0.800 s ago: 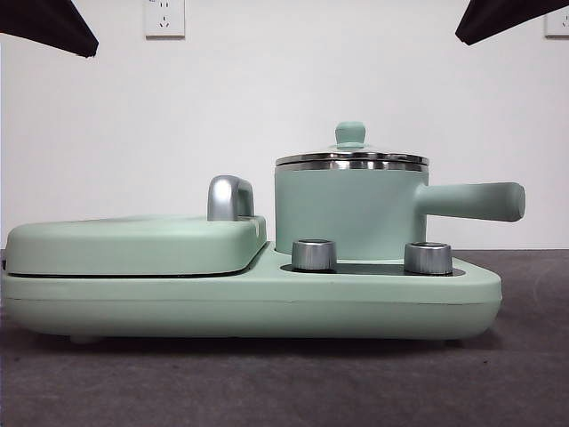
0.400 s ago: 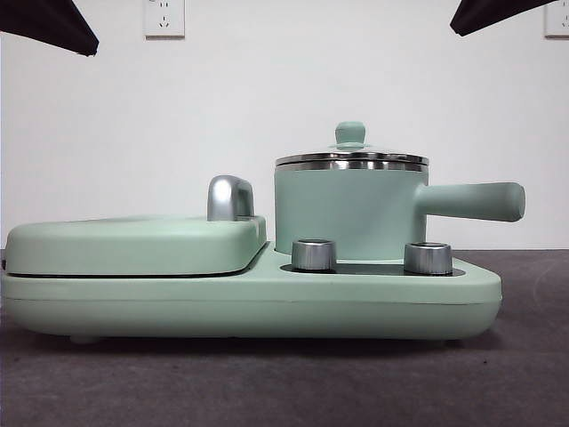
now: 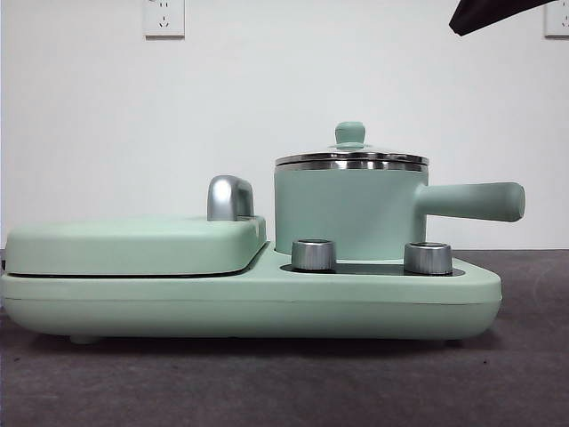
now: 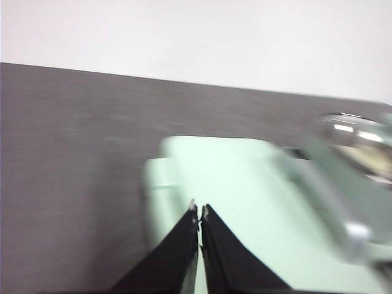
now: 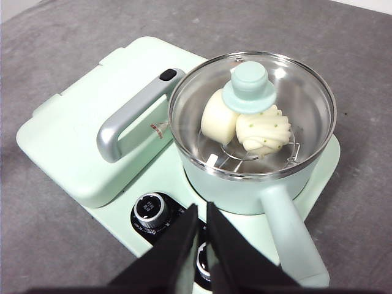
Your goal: Put the buns in a small steamer
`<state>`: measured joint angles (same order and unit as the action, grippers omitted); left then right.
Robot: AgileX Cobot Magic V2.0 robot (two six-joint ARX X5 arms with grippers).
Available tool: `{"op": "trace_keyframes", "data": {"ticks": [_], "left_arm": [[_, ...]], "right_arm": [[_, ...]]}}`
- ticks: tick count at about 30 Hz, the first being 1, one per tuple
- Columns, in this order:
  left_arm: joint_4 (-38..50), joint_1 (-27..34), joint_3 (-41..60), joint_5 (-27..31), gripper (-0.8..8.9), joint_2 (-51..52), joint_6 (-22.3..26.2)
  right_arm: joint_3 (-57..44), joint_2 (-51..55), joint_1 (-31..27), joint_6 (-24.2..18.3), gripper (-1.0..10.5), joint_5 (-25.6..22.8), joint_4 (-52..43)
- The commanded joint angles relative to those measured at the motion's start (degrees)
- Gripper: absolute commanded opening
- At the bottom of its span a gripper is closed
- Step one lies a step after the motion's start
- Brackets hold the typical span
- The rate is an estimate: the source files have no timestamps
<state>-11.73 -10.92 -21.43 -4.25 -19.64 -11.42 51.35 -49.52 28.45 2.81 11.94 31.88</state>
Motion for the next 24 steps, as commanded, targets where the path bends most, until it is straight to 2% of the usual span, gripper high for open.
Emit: {"op": "trace_keyframes", "data": {"ticks": [1,6,10,14,24], "left_arm": [[0.8,3.2,4.7,1.9,0.07,6.0,1.8],[0.9,7.7,12.2,4.0,0.07,14.5,2.2],[0.9,8.7,16.7,4.1,0.07,19.2,3.7],[1.2,8.8,19.1,4.1,0.07,19.5,5.0],[1.0,8.7,19.6,4.1,0.07,19.5,4.9]], "right_arm": [[0.5,-0.1,0.3,0.4,0.2,0.1,-0.6],[0.5,-0.2,0.3,0.4,0.2,0.1,-0.6],[0.5,-0.2,0.3,0.4,0.2,0.1,-0.6],[0.5,-0.1,0.3,0.4,0.2,0.1,-0.6],[0.5,-0.1,0.3,0.4,0.2,0.1,-0.6]]}}
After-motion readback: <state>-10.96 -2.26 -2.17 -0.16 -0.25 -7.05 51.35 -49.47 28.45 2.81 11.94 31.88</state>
